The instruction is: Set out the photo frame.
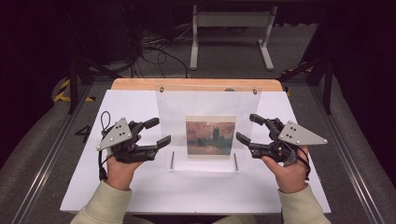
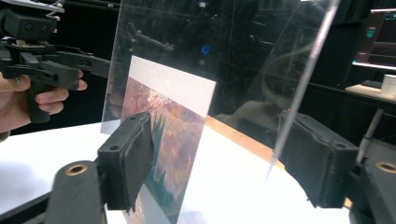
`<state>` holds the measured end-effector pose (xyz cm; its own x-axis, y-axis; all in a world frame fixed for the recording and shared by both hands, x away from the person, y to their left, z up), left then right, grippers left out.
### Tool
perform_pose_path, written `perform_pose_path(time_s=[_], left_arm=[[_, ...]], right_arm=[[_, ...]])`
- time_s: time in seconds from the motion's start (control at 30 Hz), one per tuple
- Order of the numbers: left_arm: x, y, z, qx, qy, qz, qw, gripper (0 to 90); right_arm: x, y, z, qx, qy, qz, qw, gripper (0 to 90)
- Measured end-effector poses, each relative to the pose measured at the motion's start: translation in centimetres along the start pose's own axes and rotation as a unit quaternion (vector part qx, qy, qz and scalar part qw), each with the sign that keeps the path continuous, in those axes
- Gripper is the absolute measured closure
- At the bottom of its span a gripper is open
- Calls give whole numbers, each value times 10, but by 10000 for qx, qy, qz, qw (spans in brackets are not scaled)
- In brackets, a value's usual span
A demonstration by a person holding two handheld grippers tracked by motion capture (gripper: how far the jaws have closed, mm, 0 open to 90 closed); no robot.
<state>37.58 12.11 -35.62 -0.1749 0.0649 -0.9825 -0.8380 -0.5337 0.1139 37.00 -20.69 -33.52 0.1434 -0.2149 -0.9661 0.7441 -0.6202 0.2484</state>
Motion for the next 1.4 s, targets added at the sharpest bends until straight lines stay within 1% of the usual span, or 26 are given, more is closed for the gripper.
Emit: perform_pose_path(time_s=[0.1, 0.17, 0.3, 0.33, 0.47, 0.5, 0.53, 0.57, 0.6, 0.67, 0.8, 0.83, 0.9, 0.97, 1.0, 1.03, 1.13, 1.17, 1.2, 1.27, 1.33, 1.4], left_arm=[[5, -2, 7, -98, -178, -60, 9998, 257], [9, -4, 12, -138, -252, -15, 9996, 244], [15, -9, 23, -260, -351, 43, 9990, 222], [15, -9, 23, -260, -351, 43, 9990, 215], [24, -16, 34, -399, -470, 81, 9981, 197], [29, -19, 38, -466, -486, 126, 9976, 189], [29, -19, 38, -466, -486, 126, 9976, 185], [31, -20, 40, -495, -513, 137, 9974, 181], [34, -22, 42, -527, -528, 164, 9971, 181], [40, -25, 46, -592, -605, 187, 9962, 171], [53, -34, 55, -727, -736, 250, 9943, 155], [58, -36, 57, -753, -770, 308, 9937, 151], [65, -40, 61, -805, -816, 351, 9928, 143], [72, -43, 64, -805, -892, 454, 9917, 143], [75, -45, 65, -835, -907, 462, 9913, 142], [78, -46, 66, -843, -902, 522, 9910, 141], [87, -50, 66, -878, -950, 467, 9905, 138], [92, -51, 66, -873, -955, 491, 9904, 136], [96, -53, 66, -907, -982, 440, 9900, 133], [108, -58, 64, -921, -1027, 419, 9896, 131], [113, -60, 64, -905, -1075, 460, 9890, 131], [114, -61, 63, -889, -1058, 468, 9893, 130]], right_arm=[[3, 2, 8, 75, -217, 28, 9997, 226], [5, 5, 13, 127, -318, 29, 9994, 210], [9, 10, 24, 206, -421, -27, 9989, 190], [9, 10, 24, 206, -421, -27, 9989, 190], [21, 17, 40, 314, -600, -133, 9976, 180], [27, 20, 46, 364, -669, -186, 9969, 179], [30, 21, 48, 385, -695, -209, 9966, 178], [34, 22, 51, 394, -755, -231, 9961, 176], [34, 22, 51, 394, -755, -231, 9961, 176], [41, 24, 55, 402, -818, -285, 9954, 174], [55, 26, 62, 437, -976, -381, 9935, 171], [58, 26, 62, 450, -1008, -395, 9931, 171], [66, 27, 65, 466, -1142, -424, 9915, 166], [73, 28, 66, 465, -1207, -461, 9905, 165], [76, 29, 67, 465, -1244, -492, 9899, 163], [80, 30, 67, 456, -1263, -537, 9895, 162], [95, 32, 68, 454, -1384, -620, 9874, 162], [98, 32, 68, 462, -1419, -640, 9867, 162], [103, 32, 69, 471, -1465, -650, 9860, 162], [113, 32, 70, 486, -1569, -681, 9841, 163], [124, 32, 71, 489, -1627, -755, 9826, 164], [131, 32, 71, 491, -1677, -807, 9813, 164]])
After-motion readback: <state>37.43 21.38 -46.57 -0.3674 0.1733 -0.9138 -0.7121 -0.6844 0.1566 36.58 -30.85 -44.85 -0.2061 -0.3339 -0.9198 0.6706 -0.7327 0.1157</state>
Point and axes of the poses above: each handheld gripper's, and its own axes: z roughly backward along the jaws, x roughly out of its underside, y roughly to its right, the point moved 6 cm from there along -z, roughly forward along the jaws, and after that the axes turned 7 degrees about z, right-handed, at the moved point
